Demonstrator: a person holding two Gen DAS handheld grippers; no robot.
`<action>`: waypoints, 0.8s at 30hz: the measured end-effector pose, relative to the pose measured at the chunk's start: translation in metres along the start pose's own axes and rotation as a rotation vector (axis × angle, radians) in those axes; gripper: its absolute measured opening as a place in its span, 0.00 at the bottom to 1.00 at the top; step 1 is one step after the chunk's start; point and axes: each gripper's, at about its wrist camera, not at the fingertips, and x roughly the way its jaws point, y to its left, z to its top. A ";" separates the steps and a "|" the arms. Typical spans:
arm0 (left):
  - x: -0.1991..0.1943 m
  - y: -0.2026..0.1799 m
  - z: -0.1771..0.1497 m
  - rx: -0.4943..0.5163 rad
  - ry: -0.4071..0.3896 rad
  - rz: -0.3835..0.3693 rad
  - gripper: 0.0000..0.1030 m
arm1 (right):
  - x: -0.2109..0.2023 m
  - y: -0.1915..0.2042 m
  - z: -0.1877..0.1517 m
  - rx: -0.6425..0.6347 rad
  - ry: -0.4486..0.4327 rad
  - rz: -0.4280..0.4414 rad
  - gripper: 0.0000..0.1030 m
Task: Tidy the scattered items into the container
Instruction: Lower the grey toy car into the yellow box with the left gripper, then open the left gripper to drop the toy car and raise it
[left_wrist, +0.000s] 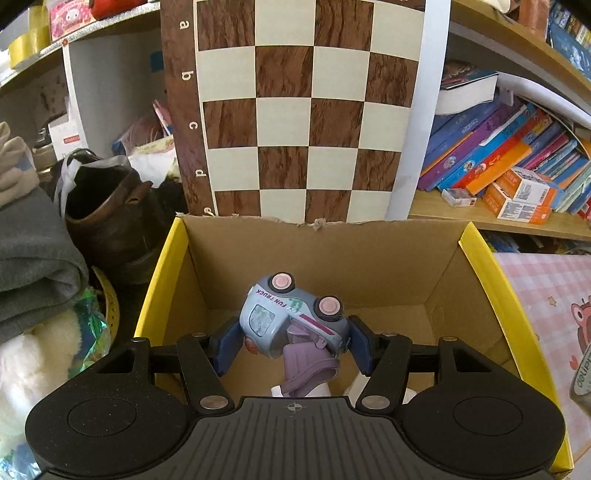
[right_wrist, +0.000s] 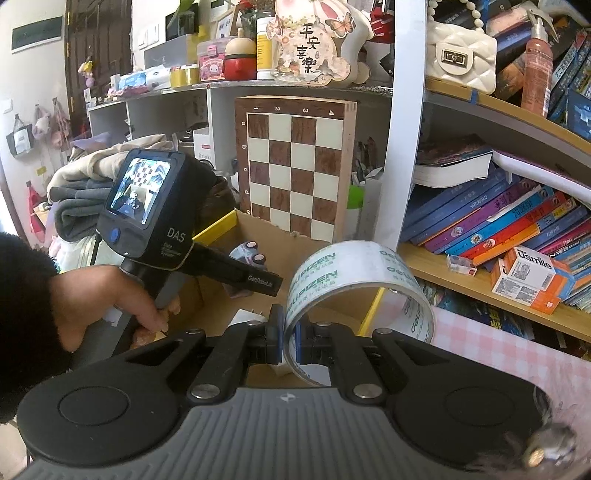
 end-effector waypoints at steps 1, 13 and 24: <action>-0.001 0.000 0.001 0.000 0.003 -0.002 0.58 | 0.000 0.000 0.000 0.001 0.000 -0.001 0.06; 0.003 -0.004 0.023 0.032 0.002 -0.014 0.58 | 0.005 -0.003 -0.001 0.019 0.000 0.001 0.06; 0.020 0.002 0.022 -0.005 0.066 0.000 0.59 | 0.009 -0.009 -0.002 0.039 0.011 0.001 0.06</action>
